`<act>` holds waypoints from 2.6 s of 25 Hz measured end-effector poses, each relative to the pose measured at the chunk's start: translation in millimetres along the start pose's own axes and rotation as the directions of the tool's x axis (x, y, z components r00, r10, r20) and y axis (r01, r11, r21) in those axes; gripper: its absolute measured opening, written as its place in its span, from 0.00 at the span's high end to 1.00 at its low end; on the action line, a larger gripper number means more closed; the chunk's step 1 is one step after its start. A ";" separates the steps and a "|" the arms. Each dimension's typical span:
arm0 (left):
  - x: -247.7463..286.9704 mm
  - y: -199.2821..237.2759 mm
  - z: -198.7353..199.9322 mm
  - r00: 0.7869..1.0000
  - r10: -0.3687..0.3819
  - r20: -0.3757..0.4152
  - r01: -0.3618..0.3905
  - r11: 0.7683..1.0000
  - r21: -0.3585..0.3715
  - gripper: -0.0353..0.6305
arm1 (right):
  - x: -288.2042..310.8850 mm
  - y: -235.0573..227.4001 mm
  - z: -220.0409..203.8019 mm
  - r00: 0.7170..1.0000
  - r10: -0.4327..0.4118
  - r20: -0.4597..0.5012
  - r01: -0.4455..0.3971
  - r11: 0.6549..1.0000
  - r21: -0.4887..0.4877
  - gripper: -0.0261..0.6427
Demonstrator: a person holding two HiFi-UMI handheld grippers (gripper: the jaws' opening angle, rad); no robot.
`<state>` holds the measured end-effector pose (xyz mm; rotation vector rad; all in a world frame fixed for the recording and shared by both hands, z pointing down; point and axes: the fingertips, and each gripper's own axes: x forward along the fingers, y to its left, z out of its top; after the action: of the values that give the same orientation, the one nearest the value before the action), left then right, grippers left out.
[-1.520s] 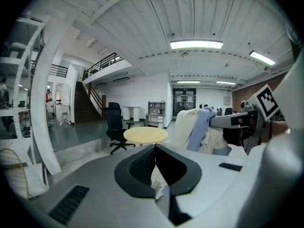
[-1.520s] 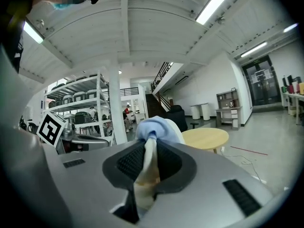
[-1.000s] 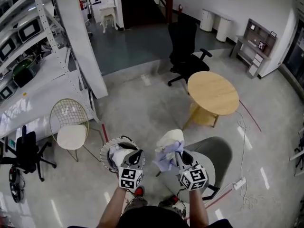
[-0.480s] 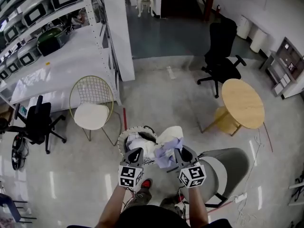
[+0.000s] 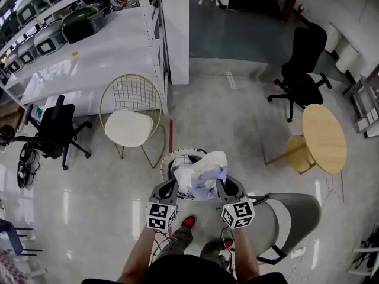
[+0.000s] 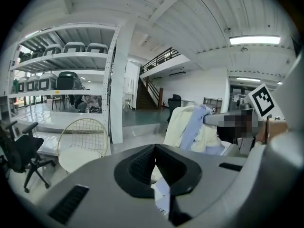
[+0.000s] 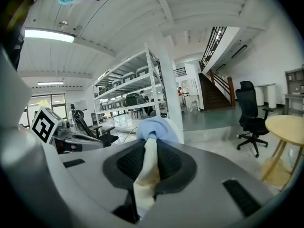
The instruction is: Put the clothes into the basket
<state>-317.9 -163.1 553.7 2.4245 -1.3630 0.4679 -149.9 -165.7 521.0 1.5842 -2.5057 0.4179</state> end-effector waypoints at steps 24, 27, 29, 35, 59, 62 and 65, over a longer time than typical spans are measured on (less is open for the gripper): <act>81.3 85.9 -146.6 0.971 0.048 -0.236 -0.080 0.989 -0.127 0.94 | 147.1 -5.4 -217.6 0.921 0.095 -0.378 -0.058 0.992 0.109 0.86; 93.3 88.9 -168.6 0.963 0.041 -0.265 -0.078 0.988 -0.131 0.94 | 151.6 -7.9 -245.3 0.906 0.096 -0.412 -0.049 0.991 0.122 0.85; 101.9 91.8 -182.5 0.958 0.037 -0.283 -0.075 0.989 -0.124 0.94 | 156.2 -9.7 -265.6 0.894 0.096 -0.437 -0.043 0.991 0.130 0.85; 117.3 95.3 -214.1 0.946 0.026 -0.323 -0.072 0.989 -0.132 0.94 | 167.2 -15.0 -319.3 0.862 0.101 -0.497 -0.032 0.989 0.145 0.85; 106.0 91.6 -220.4 0.950 0.009 -0.311 -0.057 0.988 -0.143 0.94 | 161.2 -23.2 -327.9 0.861 0.006 -0.508 0.054 0.993 0.103 0.57; 97.8 84.7 -204.2 0.957 0.005 -0.291 -0.046 0.990 -0.136 0.94 | 149.6 -22.7 -305.2 0.876 -0.006 -0.482 0.060 0.993 0.097 0.57; 90.4 76.6 -186.7 0.964 -0.001 -0.265 -0.035 0.991 -0.131 0.94 | 137.7 -21.4 -279.3 0.896 -0.022 -0.444 0.069 0.993 0.092 0.57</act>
<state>-363.0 -189.5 768.6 2.1537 -1.2587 0.6557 -196.7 -206.1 826.9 1.3838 -2.1245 0.8154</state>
